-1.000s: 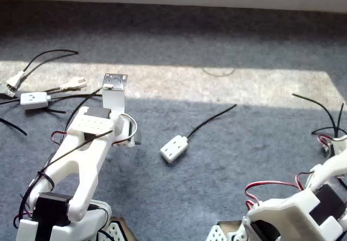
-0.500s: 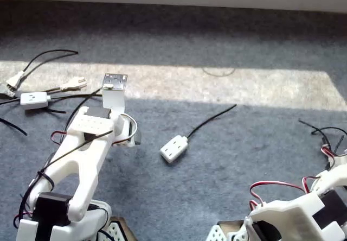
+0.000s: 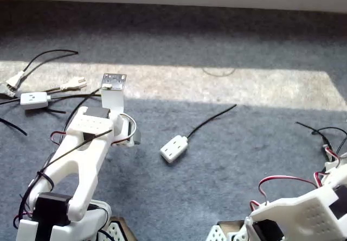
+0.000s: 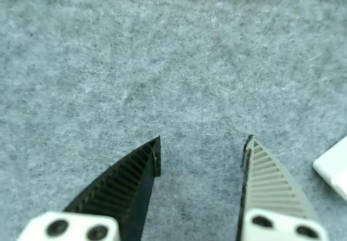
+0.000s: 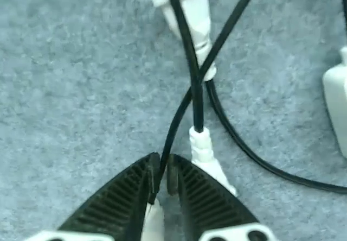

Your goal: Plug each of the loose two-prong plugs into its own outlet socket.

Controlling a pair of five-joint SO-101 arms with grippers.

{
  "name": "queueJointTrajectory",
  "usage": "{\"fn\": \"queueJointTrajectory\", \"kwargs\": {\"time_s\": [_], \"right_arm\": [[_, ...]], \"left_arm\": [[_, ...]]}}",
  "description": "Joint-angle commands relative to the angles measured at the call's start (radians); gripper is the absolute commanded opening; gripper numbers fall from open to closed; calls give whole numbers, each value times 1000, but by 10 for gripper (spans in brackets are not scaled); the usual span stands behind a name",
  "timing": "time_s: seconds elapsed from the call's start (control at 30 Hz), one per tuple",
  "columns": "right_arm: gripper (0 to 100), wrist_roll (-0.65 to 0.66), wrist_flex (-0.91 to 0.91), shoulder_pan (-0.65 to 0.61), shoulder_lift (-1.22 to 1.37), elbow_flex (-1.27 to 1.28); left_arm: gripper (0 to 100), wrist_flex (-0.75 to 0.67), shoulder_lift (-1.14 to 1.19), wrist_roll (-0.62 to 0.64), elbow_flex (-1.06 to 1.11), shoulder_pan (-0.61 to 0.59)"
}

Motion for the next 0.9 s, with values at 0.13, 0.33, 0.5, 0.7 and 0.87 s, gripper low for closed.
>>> {"fn": "queueJointTrajectory", "kwargs": {"time_s": [0.13,0.33,0.5,0.7,0.87], "right_arm": [[156,12,-131,81,-13,-38],[156,14,-71,81,-136,-54],[156,28,-56,79,-205,-64],[150,176,-76,97,-183,-44],[83,184,-157,107,-71,-30]], "left_arm": [[248,-12,-30,11,-19,-5],[248,-12,-28,11,-19,-5],[248,-12,-25,11,-19,-5],[248,-12,-24,11,-19,-5],[248,-12,-24,11,-19,-5]]}}
